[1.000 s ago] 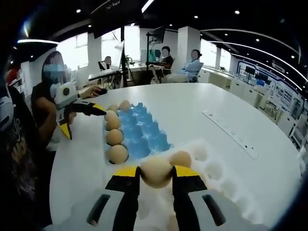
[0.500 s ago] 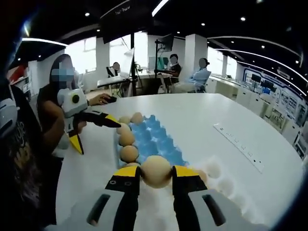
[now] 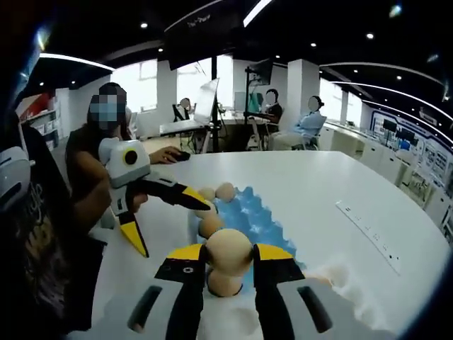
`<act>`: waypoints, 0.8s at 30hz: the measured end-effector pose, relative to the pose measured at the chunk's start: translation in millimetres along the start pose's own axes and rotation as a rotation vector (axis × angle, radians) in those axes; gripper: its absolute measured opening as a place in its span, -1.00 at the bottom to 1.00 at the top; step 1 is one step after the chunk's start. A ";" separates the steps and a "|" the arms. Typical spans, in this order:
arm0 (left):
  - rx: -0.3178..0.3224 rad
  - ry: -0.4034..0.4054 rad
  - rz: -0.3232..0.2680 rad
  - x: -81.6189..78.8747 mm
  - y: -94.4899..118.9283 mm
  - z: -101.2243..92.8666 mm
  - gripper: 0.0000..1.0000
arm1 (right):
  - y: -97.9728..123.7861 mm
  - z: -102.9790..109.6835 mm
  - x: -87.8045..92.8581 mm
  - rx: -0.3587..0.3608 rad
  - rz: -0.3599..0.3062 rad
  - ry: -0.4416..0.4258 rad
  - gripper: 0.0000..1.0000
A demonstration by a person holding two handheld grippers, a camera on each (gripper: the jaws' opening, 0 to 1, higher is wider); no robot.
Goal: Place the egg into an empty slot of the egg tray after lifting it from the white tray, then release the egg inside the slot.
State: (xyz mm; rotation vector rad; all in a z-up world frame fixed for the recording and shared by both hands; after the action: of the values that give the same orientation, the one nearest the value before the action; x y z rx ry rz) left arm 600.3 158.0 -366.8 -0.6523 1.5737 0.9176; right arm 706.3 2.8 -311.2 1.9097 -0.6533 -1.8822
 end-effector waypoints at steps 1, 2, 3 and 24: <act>0.003 -0.001 0.001 0.0 -0.5 -0.7 0.37 | -1.1 1.3 -1.1 -0.006 -0.001 0.001 -0.45; 0.006 -0.001 0.001 -0.5 -1.4 -1.6 0.33 | -3.1 3.2 -2.9 -0.013 -0.005 0.003 -0.45; 0.007 -0.002 0.001 -0.8 -2.0 -2.5 0.32 | -5.0 5.0 -4.4 -0.019 -0.008 0.005 -0.45; -0.106 0.015 -0.067 -15.6 -26.8 6.2 -0.06 | -20.7 23.6 -20.5 -0.079 -0.066 -0.005 -0.45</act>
State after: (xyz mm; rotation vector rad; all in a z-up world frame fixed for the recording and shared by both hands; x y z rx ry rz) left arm 628.6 147.6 -357.5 -0.7832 1.5148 0.9532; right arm 684.1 32.7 -306.9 1.8995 -0.5153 -1.9237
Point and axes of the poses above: the point that each gripper's makers call its tool centre point, and the gripper's own axes: y roughly backward along the fingers, z roughly to its left, x roughly out of its underside, the point moved 8 cm from there along y, roughly backward along the fingers, and after that the axes turned 8 degrees about z, right-handed, at the moved point
